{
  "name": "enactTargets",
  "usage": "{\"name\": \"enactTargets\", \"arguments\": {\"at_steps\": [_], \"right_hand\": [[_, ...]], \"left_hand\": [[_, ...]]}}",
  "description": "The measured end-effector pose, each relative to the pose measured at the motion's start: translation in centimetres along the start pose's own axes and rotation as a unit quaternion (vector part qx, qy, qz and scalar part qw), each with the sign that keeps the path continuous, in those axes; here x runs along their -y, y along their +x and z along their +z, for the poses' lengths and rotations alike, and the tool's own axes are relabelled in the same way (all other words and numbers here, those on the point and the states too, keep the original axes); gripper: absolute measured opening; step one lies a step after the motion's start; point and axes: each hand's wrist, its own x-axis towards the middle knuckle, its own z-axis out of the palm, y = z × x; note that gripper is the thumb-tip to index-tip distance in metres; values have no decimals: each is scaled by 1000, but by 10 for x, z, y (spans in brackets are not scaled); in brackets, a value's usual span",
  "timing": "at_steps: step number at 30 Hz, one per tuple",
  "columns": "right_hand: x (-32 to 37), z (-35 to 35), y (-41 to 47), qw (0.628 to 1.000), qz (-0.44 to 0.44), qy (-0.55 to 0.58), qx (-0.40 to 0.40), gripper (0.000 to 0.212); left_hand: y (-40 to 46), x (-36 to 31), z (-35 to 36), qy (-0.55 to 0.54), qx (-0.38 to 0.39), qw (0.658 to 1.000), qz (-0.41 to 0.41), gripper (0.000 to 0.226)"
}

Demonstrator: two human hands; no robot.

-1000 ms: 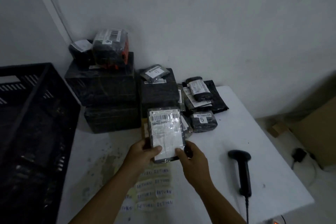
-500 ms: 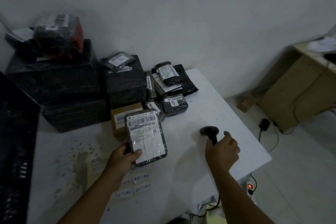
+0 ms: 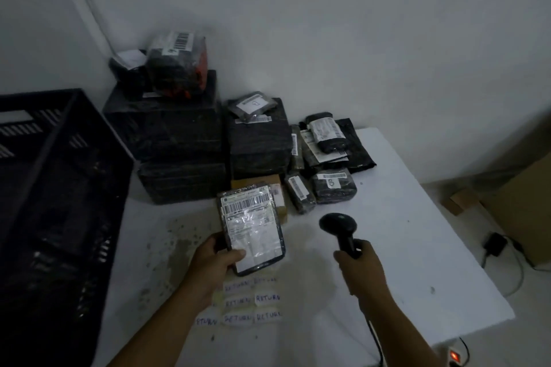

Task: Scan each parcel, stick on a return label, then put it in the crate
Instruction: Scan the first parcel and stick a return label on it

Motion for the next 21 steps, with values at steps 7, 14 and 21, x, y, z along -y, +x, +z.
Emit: {"name": "enactTargets", "arguments": {"at_steps": [7,14,21], "right_hand": [[65,63,-57,974,-68,15,217,26],[92,111,-99,946,-114,-34,303,19],[94,122,-114,936,-150,-40,316,26]], "left_hand": [[-5,-2,-52,-46,-73,996,26,35],[1,-6,-93,-73,-142,987,35,32],[16,-1,-110,-45,-157,986,27,37]]}}
